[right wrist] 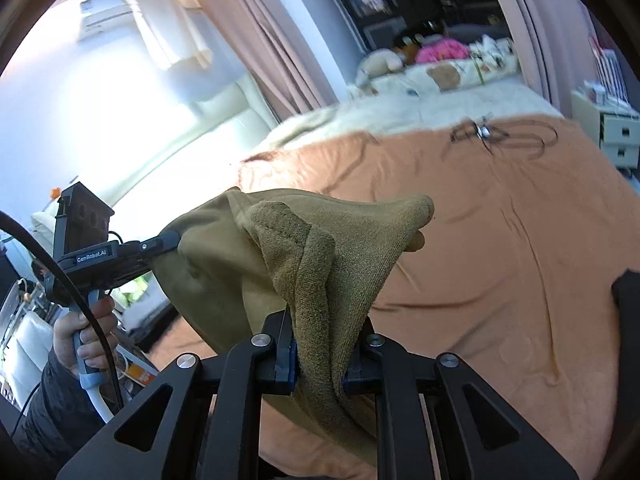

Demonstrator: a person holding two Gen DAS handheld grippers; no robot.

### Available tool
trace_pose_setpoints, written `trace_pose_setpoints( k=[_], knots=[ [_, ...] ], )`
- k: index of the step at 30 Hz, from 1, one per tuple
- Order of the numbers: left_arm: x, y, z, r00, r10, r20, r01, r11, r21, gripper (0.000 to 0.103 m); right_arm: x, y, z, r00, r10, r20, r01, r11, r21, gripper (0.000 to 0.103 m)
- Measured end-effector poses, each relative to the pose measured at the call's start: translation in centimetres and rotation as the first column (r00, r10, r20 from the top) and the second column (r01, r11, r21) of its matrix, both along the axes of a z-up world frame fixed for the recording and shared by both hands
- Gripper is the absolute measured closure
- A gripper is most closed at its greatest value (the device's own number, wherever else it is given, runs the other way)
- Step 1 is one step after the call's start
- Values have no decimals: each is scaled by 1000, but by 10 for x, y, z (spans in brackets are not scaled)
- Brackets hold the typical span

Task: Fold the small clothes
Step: 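Lift the shirt with both grippers and carry it toward the headboard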

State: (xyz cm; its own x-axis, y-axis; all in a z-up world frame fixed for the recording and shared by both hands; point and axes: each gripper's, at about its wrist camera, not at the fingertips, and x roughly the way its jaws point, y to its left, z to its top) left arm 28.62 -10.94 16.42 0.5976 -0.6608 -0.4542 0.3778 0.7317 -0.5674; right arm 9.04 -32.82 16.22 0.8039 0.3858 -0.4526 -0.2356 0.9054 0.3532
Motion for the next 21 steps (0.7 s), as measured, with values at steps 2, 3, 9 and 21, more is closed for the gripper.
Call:
trace_pose_setpoints(
  k=[2, 3, 9, 21],
  knots=[
    [-10, 11, 15, 1000, 14, 27, -14, 1000, -1, 96, -17, 14, 11, 999, 18, 28, -18, 1000, -9, 92],
    [-16, 17, 22, 999, 21, 40, -21, 1000, -1, 96, -24, 16, 10, 999, 25, 35, -24, 1000, -13, 92],
    [-54, 62, 63, 991, 64, 117, -64, 998, -6, 96, -55, 49, 25, 993, 85, 87, -81, 995, -57, 92],
    [-110, 152, 105, 964, 167, 206, -162, 986, -39, 96, -60, 110, 56, 969, 206, 139, -188, 973, -135, 92]
  ],
)
